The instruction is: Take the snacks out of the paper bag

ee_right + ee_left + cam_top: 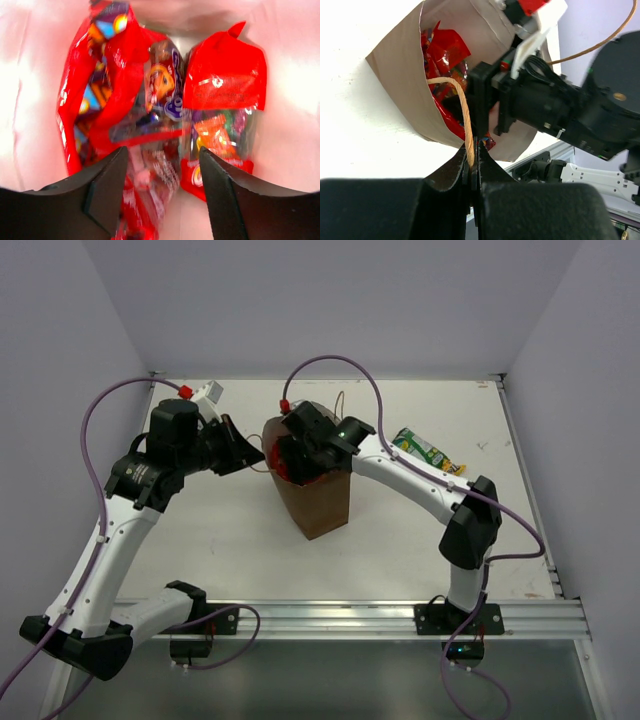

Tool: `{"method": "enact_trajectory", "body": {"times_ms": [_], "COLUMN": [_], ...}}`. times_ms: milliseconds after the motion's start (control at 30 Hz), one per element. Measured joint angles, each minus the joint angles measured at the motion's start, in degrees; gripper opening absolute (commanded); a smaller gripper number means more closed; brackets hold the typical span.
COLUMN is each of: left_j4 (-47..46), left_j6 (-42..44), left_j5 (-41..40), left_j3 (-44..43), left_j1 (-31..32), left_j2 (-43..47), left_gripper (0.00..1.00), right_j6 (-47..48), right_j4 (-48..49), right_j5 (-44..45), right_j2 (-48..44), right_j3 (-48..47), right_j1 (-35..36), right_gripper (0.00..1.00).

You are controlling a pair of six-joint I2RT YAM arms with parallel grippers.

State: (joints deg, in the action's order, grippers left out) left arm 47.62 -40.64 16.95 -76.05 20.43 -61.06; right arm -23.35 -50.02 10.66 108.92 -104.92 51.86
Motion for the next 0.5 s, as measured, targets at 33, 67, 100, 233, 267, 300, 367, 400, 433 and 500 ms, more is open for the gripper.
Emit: {"method": "enact_trajectory", "body": {"times_ms": [33,67,100,233,267,300,367,400,433,500], "left_j4": [0.0,-0.02,-0.04,-0.26,-0.31,-0.39,-0.42,-0.42,-0.42,-0.42], "left_j6": [0.0,0.0,0.0,0.0,0.0,0.0,0.0,-0.02,-0.02,0.0], "left_j5": [0.0,0.0,0.0,0.26,0.35,0.42,0.52,0.66,0.7,0.81], "left_j3": [0.0,0.0,0.0,0.0,0.0,0.0,0.0,0.0,0.0,0.0], "left_j1": [0.0,0.0,0.0,0.0,0.0,0.0,0.0,0.0,0.0,0.0], "left_j2": [0.0,0.0,0.0,0.0,0.0,0.0,0.0,0.0,0.0,0.0], "left_gripper": [0.01,0.01,0.01,0.01,0.01,0.01,0.01,0.01,0.02,0.02], "right_j6": [0.04,0.07,0.17,0.46,0.48,0.48,0.46,0.5,0.52,0.57], "right_j4": [0.13,0.15,0.13,0.33,0.33,0.33,0.57,0.81,0.9,1.07], "right_j5": [-0.13,-0.24,-0.39,-1.79,-2.34,-2.8,-3.72,-4.31,-4.68,-5.46], "right_j2": [-0.83,-1.55,-2.19,-2.97,-2.97,-2.95,-2.95,-2.95,-2.93,-2.93], "right_j3": [0.59,1.01,1.2,1.22,1.22,1.22,1.22,1.22,1.22,1.22], "right_j1": [0.0,0.02,0.04,0.11,0.17,0.24,0.31,0.33,0.33,0.37], "right_gripper": [0.66,0.66,0.67,0.72,0.74,0.76,0.81,0.82,0.85,0.87]}}
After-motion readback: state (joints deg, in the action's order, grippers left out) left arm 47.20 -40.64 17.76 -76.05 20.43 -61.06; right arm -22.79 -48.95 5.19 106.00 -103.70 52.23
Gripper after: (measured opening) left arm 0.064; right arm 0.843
